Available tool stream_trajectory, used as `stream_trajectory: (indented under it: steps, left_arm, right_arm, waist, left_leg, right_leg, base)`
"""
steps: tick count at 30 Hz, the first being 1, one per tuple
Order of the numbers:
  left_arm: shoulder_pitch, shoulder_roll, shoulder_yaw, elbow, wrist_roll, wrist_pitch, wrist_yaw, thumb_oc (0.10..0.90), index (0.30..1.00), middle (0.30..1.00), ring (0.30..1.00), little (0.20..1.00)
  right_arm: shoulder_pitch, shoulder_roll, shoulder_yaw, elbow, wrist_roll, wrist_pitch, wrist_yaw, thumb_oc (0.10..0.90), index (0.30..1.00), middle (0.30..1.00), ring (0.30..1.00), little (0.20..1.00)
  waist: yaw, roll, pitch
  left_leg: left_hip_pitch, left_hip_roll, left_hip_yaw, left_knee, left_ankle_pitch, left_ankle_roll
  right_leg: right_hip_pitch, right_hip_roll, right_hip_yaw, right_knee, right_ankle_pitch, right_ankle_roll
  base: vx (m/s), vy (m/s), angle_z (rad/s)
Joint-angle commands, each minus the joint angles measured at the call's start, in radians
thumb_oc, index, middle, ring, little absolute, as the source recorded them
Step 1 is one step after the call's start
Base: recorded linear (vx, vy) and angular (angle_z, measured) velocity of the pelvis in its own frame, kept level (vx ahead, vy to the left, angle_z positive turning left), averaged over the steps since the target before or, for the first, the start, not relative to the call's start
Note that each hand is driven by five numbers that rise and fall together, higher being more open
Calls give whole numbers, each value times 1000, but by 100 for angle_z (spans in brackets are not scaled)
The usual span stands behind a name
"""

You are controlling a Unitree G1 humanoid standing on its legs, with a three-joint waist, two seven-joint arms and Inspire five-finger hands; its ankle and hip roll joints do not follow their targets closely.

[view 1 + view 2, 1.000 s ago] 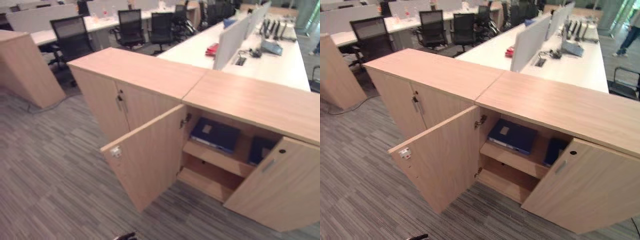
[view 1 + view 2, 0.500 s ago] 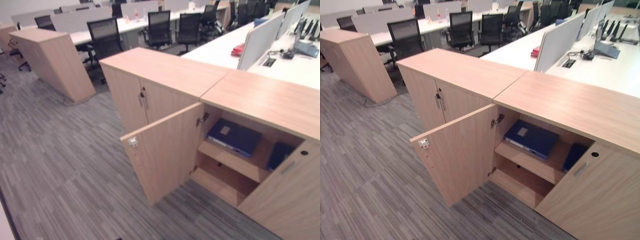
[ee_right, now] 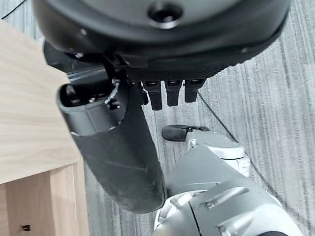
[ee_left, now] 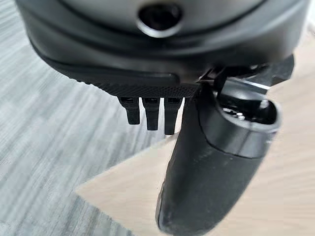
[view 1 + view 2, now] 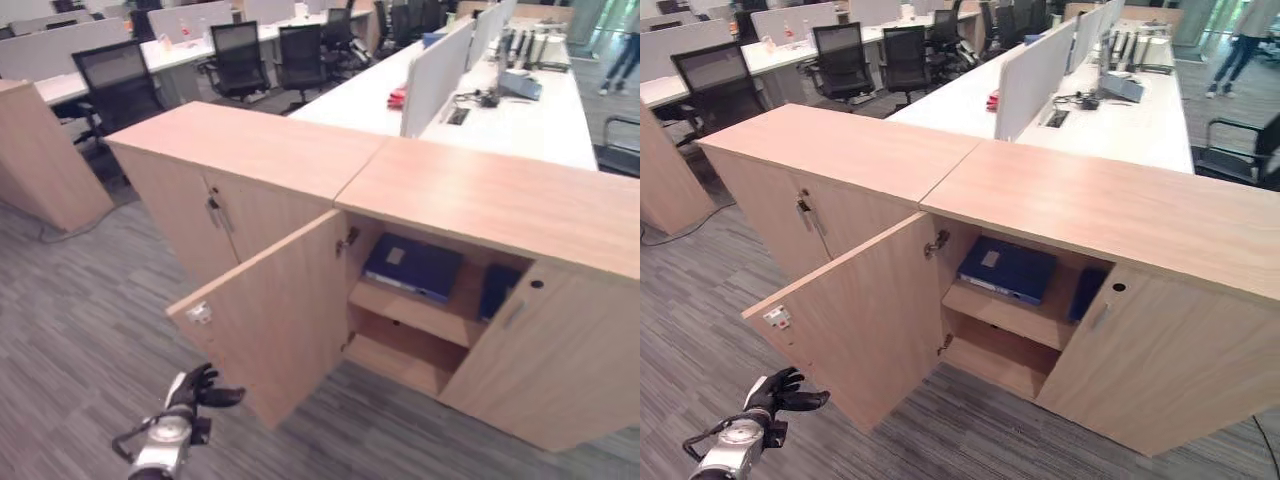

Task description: Put the empty folder in the office cabinet

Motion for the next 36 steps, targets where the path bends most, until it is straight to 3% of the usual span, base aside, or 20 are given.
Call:
stream_trajectory:
  steps: [1,4,10,15,18,24,26,29,32,36]
  left_arm:
    - [-121,95,-12,52,39,-59,31,800,900,900,900,900]
    - [-218,154,-51,168,59,-54,23,800,900,900,900,900]
    - [-450,198,-144,307,12,-62,5,800,900,900,900,900]
    - [-532,191,-185,263,-15,-74,9,800,900,900,900,900]
    - [-545,166,-207,125,-45,-89,7,800,900,900,900,900]
    - [-378,36,-245,-351,-178,-116,-87,800,900,900,900,900]
    - [-254,-52,-288,-546,-272,-123,-167,800,900,900,900,900]
    - [-160,-110,-328,-650,-372,-109,-220,800,900,900,900,900]
    - [-11,-202,-460,-684,-524,-53,-312,800,900,900,900,900]
    - [61,-189,-519,-732,-566,-22,-351,800,900,900,900,900]
  right_arm:
    - [-25,-21,31,53,-9,-8,4,800,900,900,900,900]
    - [-29,-39,38,60,-4,-9,8,800,900,900,900,900]
    - [-39,-67,46,75,22,-8,18,800,900,900,900,900]
    - [-45,-70,44,84,37,-10,19,800,900,900,900,900]
    - [-45,-65,39,90,45,-12,17,800,900,900,900,900]
    - [-50,-44,-4,118,66,-9,15,800,900,900,900,900]
    - [-67,-26,-25,137,75,-6,14,800,900,900,900,900]
    - [-80,-18,-32,147,92,-5,11,800,900,900,900,900]
    - [-126,5,-39,164,133,-6,-3,800,900,900,900,900]
    - [-138,21,-35,158,153,-12,-5,800,900,900,900,900]
  waist:
    - [4,-11,-49]
    - [-13,-10,-53]
    - [-44,-8,-56]
    - [-51,-12,-55]
    - [-53,-16,-51]
    - [-39,-23,-41]
    - [-32,-23,-32]
    - [-27,-21,-30]
    - [-20,-17,-15]
    - [-13,-15,-4]
  left_leg:
    - [-20,30,8,-6,-35,-55]
    - [-5,29,27,-7,-42,-55]
    - [9,28,46,-8,-46,-54]
    - [12,26,50,-8,-48,-52]
    - [12,25,49,-8,-50,-51]
    - [11,23,42,-8,-55,-46]
    - [12,21,35,-8,-62,-42]
    - [13,20,30,-8,-66,-38]
    - [11,17,23,-8,-70,-31]
    - [7,19,16,-8,-69,-29]
  right_leg:
    - [-89,-22,-32,-35,41,33]
    - [-94,-19,-14,-35,50,39]
    - [-105,-16,9,-34,67,48]
    - [-111,-17,15,-33,75,53]
    - [-113,-17,19,-33,78,55]
    - [-108,-21,4,-33,83,55]
    - [-105,-23,-5,-33,81,53]
    - [-103,-24,-9,-33,82,52]
    - [-103,-24,-11,-32,82,50]
    - [-104,-21,-14,-32,80,48]
  base:
    - [17,-2,-27]
    - [9,1,-24]
    - [-11,7,-11]
    - [-5,3,-3]
    - [-24,-3,7]
    - [-11,0,13]
    - [2,5,14]
    - [3,6,4]
    - [0,0,0]
    - [-12,-1,0]
